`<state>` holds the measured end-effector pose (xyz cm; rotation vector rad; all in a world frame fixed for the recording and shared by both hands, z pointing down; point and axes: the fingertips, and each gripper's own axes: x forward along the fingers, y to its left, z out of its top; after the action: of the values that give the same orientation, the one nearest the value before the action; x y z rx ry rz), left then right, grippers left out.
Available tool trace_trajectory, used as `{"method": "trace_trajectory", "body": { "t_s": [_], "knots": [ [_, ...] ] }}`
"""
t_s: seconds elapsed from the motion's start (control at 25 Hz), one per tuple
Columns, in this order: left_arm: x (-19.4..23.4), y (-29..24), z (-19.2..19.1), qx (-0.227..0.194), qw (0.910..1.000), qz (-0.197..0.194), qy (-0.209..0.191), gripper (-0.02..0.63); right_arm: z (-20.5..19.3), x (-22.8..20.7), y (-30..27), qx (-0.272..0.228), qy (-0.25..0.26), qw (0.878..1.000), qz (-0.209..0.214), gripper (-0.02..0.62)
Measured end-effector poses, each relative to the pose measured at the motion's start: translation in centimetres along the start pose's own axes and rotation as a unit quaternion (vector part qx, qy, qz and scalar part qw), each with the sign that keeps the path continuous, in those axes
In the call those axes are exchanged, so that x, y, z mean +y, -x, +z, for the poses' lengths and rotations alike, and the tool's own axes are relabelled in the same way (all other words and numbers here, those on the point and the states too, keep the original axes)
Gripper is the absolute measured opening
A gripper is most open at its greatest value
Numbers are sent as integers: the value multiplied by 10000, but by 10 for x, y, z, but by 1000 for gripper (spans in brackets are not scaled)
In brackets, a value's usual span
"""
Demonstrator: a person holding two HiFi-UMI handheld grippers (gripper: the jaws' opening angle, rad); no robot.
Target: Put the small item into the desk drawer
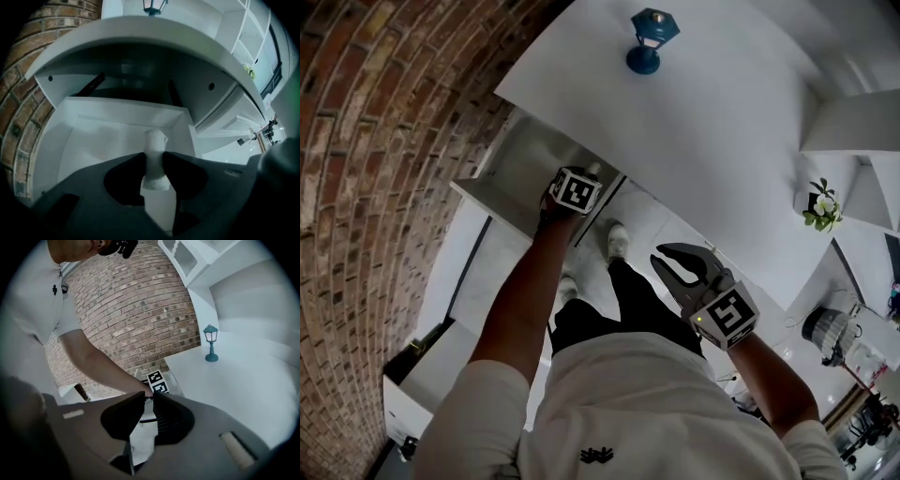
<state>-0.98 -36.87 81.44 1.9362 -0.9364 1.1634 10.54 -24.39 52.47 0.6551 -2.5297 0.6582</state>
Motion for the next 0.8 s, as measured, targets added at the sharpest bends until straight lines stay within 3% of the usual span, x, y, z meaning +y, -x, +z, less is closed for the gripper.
{"method": "trace_trajectory", "body": {
  "t_s": [0.28, 0.56, 0.68, 0.8],
  "knots": [
    [10, -28, -6, 170, 9993, 244, -204, 132, -19, -12, 1, 435, -78, 9990, 21, 71],
    [17, -41, -11, 192, 9993, 265, -195, 143, -23, -16, -2, 410, -160, 9990, -35, 71],
    [16, -41, -11, 193, 9993, 244, -224, 189, -23, -17, -3, 397, -180, 9990, -56, 71],
    [15, -33, -7, 138, 9995, 209, -201, 193, -18, -16, -5, 399, -191, 9990, -60, 71]
  ]
}}
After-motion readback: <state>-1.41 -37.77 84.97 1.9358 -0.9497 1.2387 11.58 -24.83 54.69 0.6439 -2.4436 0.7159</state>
